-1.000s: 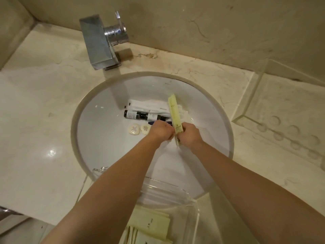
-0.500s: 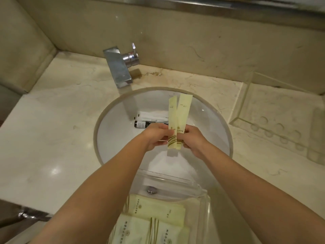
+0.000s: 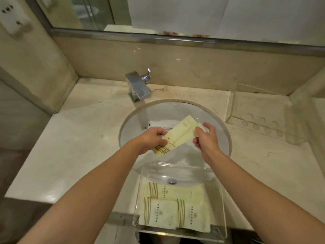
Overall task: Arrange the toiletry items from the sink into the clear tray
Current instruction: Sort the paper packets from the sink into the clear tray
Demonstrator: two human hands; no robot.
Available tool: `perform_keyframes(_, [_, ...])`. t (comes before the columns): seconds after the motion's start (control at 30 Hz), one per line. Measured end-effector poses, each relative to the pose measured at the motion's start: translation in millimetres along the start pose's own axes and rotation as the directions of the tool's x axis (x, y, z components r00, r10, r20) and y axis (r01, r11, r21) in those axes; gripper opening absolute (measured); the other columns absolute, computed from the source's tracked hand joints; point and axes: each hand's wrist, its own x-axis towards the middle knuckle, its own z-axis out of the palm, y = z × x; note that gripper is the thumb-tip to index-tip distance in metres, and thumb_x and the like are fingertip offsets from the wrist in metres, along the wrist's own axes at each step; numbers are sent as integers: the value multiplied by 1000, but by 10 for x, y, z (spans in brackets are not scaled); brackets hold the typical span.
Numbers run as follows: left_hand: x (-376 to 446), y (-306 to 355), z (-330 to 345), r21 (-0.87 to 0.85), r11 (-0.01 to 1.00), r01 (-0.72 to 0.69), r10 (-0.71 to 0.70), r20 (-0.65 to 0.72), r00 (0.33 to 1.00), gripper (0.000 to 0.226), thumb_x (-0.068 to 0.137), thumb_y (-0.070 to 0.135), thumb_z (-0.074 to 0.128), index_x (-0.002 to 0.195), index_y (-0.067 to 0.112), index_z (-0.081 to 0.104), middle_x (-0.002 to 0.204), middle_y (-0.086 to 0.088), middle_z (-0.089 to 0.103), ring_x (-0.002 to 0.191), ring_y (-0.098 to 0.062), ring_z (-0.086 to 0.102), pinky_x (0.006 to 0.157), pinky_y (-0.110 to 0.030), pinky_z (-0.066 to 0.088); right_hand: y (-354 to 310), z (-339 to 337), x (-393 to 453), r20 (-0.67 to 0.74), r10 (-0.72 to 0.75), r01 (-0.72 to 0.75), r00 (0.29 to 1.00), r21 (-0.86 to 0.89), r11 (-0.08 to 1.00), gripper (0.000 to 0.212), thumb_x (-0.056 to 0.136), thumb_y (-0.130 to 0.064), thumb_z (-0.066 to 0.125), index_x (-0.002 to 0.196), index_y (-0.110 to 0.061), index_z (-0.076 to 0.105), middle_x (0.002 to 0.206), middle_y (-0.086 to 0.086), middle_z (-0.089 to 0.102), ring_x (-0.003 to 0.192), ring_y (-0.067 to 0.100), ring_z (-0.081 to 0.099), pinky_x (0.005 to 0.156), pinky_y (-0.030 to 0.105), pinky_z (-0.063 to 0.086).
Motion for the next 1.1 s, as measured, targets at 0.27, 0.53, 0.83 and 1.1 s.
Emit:
perform_keyframes(0.27, [-412, -164, -216, 200, 978, -51, 37, 72, 997, 19, 85, 5, 66, 102, 15, 64, 110, -11, 66, 101, -28, 68, 91, -42, 56, 66, -156, -469, 233, -111, 184, 966, -321, 929, 32, 88, 0, 53, 115, -16, 60, 92, 8, 60, 58, 17, 59, 54, 25, 47])
perform_keyframes(0.53, [-577, -415, -220, 293, 954, -65, 45, 74, 996, 19, 87, 6, 64, 105, 7, 60, 108, -8, 67, 96, -23, 68, 82, -32, 58, 384, -321, -789, 240, -103, 216, 965, -514, 830, 12, 83, -1, 57, 90, -10, 57, 88, 12, 63, 63, 20, 66, 57, 26, 49])
perform_keyframes(0.83, [-630, -429, -234, 343, 933, -108, 105, 27, 994, 15, 86, 7, 64, 96, 15, 57, 104, -7, 61, 95, -24, 61, 79, -30, 53, 683, -391, -964, 159, -257, 282, 953, -773, 568, 12, 85, -14, 62, 92, -21, 57, 86, 6, 63, 75, 24, 58, 66, 36, 48])
perform_keyframes(1.1, [-667, -415, -218, 366, 921, -132, 123, 48, 991, 15, 90, 8, 59, 103, 15, 64, 99, -2, 61, 90, -17, 60, 73, -22, 50, 828, -234, -1091, 100, -421, 189, 902, -966, 176, 25, 89, -33, 55, 107, -15, 52, 103, 5, 53, 71, 25, 53, 60, 32, 44])
